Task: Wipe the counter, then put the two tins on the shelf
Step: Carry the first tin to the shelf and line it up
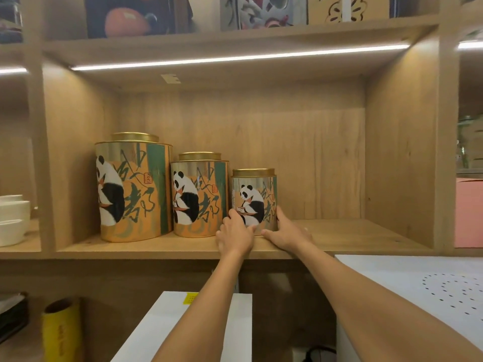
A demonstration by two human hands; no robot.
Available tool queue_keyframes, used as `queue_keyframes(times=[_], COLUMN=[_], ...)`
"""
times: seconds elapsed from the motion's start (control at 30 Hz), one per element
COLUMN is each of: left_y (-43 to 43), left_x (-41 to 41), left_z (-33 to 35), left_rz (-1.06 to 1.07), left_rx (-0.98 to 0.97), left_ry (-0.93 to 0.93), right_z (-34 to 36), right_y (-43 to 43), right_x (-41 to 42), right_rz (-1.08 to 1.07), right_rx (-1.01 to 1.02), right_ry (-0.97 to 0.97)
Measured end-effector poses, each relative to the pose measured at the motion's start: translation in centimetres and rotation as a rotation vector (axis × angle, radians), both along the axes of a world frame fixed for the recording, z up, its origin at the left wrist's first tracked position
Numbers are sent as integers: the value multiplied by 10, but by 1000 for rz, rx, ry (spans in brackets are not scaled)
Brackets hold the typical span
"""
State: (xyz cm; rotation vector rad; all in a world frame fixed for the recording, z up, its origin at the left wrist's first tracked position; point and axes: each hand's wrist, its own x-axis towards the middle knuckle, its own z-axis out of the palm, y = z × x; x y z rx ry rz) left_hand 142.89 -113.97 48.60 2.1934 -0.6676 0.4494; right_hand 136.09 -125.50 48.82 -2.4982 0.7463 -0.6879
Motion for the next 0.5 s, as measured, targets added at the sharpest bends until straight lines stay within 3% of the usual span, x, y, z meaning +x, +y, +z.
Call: queue_keyframes(times=[0.2,0.4,0.5], left_y=[-3,-5,11], left_x=[-1,1,-3], left_z=[-1,-1,2], left_rz=[24,39,-21], left_rx=[14,34,150], left_ry=[-10,46,87], right_z=[0,-2,-3], right_y=[0,2,12], right_x=[3,-2,-20], right_rz=[-44,-44,-31], right_rx=[-24,14,-24], right_ry=[44,-69,22])
